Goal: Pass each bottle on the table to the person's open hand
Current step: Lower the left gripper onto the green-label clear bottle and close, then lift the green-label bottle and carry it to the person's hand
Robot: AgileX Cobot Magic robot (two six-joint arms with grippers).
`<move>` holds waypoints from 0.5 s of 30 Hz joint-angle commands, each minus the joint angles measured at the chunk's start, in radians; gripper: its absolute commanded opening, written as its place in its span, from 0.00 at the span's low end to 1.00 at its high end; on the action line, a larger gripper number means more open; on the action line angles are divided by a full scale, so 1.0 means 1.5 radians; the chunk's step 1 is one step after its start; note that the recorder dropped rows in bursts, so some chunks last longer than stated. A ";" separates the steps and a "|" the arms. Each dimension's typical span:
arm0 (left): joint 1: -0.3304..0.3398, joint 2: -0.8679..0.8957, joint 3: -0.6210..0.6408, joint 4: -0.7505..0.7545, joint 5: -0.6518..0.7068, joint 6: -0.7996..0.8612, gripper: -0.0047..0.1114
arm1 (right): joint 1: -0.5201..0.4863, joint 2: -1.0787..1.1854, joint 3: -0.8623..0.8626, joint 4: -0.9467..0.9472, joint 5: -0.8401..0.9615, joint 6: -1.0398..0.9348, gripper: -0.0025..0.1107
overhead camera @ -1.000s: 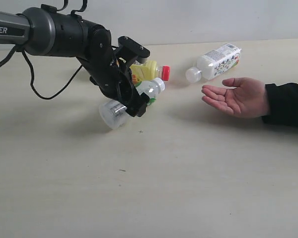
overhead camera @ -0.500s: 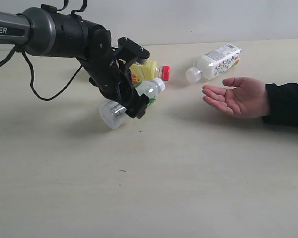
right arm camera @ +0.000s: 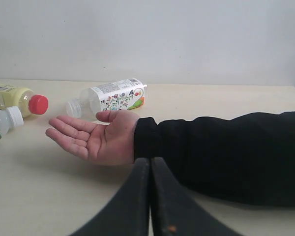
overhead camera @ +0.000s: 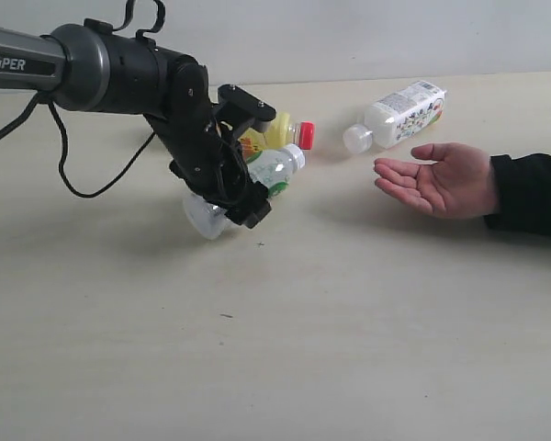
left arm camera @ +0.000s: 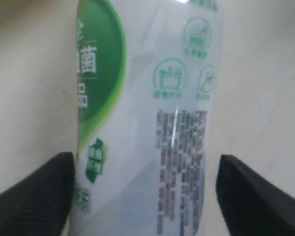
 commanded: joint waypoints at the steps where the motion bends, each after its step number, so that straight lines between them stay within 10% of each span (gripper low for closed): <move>1: 0.001 0.001 0.001 -0.008 -0.004 -0.003 0.43 | -0.004 -0.004 0.004 0.002 0.000 -0.002 0.02; 6: 0.001 0.001 0.001 -0.008 -0.004 -0.003 0.04 | -0.004 -0.004 0.004 0.002 0.000 -0.002 0.02; 15: -0.004 -0.037 0.001 -0.018 0.039 -0.054 0.04 | -0.004 -0.004 0.004 0.002 0.000 -0.002 0.02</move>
